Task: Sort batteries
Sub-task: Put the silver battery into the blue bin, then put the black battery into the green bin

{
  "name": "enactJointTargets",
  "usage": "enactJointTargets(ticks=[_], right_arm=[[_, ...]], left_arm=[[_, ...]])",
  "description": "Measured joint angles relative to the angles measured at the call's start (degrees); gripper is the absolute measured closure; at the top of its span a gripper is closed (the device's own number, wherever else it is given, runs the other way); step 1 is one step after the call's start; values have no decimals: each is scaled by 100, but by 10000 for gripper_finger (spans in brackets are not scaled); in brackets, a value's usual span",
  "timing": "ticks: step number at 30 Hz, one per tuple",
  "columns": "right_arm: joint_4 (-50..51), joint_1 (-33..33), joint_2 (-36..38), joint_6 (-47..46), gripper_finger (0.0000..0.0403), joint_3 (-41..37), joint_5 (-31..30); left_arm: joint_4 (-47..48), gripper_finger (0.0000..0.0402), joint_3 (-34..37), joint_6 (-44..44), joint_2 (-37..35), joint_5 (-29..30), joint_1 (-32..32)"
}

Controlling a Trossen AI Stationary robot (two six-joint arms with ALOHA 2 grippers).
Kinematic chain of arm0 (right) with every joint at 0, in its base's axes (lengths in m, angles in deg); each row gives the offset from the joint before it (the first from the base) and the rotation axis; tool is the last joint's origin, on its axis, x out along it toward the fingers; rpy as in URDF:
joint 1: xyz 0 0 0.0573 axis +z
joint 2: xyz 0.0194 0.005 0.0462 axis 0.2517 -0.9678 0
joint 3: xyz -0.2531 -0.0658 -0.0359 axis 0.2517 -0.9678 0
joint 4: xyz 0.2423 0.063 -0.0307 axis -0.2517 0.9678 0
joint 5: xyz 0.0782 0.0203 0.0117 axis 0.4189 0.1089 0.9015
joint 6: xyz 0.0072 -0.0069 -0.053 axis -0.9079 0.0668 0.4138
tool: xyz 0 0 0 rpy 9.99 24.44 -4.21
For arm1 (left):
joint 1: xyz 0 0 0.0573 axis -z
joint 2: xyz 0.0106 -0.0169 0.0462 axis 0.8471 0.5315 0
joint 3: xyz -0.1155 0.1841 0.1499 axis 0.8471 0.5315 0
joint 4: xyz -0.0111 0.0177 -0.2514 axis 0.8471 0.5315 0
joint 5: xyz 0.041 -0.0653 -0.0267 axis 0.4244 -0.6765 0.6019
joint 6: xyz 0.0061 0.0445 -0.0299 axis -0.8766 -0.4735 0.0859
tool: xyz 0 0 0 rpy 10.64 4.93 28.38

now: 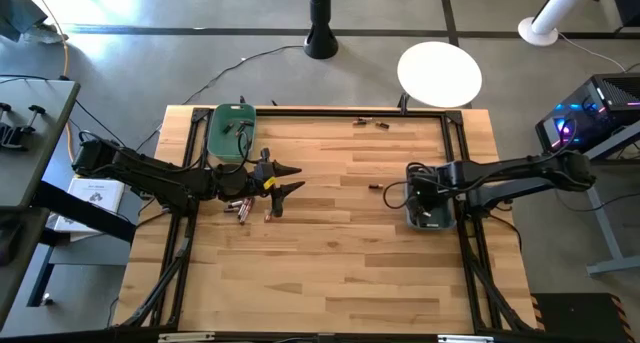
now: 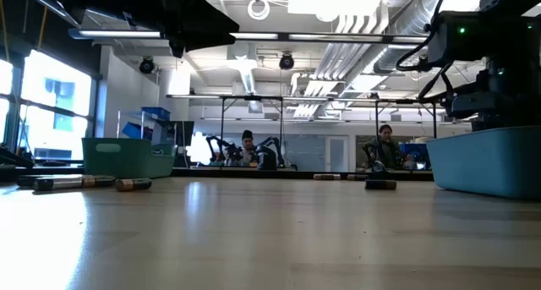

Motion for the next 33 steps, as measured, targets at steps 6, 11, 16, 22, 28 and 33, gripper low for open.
enactJointTargets(ticks=[6, 11, 16, 22, 28, 33], right_arm=[[13, -178, -360, 298, 356, 0, 12], [13, -210, -664, 440, 324, 2, -144], [118, -210, -623, 719, 282, 60, -388], [1119, -139, -370, 820, 270, 891, -704], [1090, 516, -194, 1236, 270, 2038, -1558], [-962, 1236, -227, 2727, 270, 2193, -1802]], left_arm=[[4, 238, 0, 43, 0, -1, 0], [7, 238, 0, 45, 0, -3, 0], [7, 238, 0, 43, 0, -5, 0], [7, 238, 0, 52, 0, -5, 0], [12, 238, 0, 145, 0, -5, 6], [11, 238, 0, 180, 0, -5, 9]])
